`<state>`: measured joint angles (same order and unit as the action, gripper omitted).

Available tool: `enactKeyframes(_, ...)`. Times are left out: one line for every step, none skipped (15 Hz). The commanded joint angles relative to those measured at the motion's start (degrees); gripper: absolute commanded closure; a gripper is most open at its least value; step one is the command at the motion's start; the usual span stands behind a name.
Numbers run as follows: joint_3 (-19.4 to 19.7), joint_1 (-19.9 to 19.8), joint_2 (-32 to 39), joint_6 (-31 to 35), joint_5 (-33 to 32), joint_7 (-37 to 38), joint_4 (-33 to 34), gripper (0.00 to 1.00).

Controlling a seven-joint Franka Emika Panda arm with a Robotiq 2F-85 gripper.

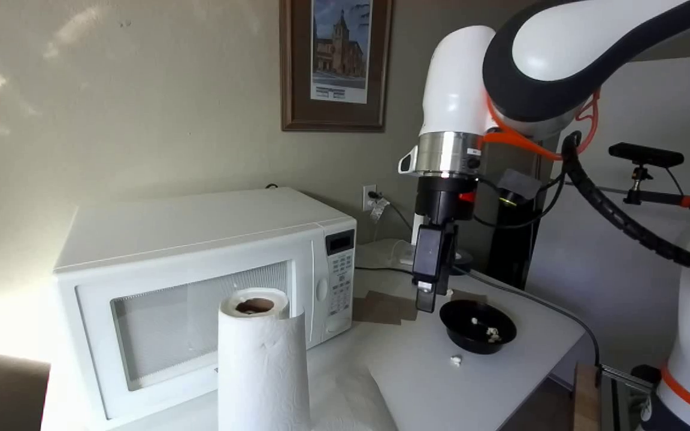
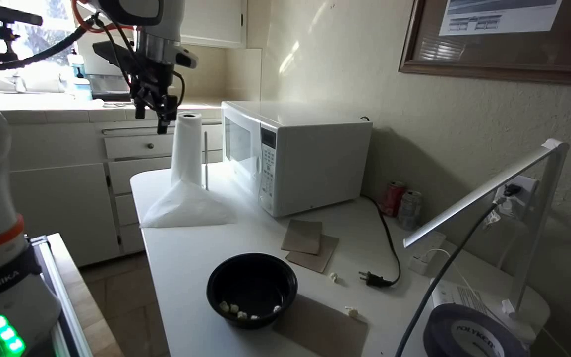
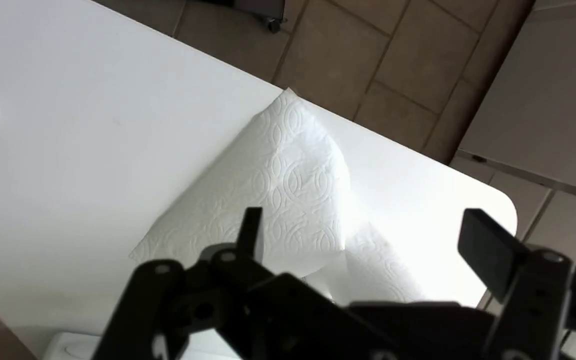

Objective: Tear one paper towel from the roll.

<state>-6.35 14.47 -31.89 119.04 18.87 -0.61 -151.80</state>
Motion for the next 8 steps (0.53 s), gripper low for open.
enactKeyframes(1.3, 0.4, 8.9, 5.6, 0.4, -8.6, 1.9, 0.0)
enactKeyframes(1.8, 0.6, 11.5, 7.7, 0.5, -11.4, 2.3, 0.0)
enactKeyframes(2.2, 0.9, 13.8, 9.6, 0.9, -14.4, 2.8, 0.0)
enactKeyframes(2.3, 0.9, 16.2, 11.4, 0.9, -16.2, 3.3, 0.0)
enactKeyframes(2.5, 1.1, 18.4, 13.0, 1.4, -18.5, 3.9, 0.0)
enactKeyframes(2.2, 1.1, 20.7, 14.8, 1.5, -19.7, 4.5, 0.0)
enactKeyframes(1.7, 0.9, 22.9, 16.9, 1.2, -20.9, 5.1, 0.0)
enactKeyframes(1.5, 1.0, 25.0, 18.9, 2.0, -22.1, 5.6, 0.0)
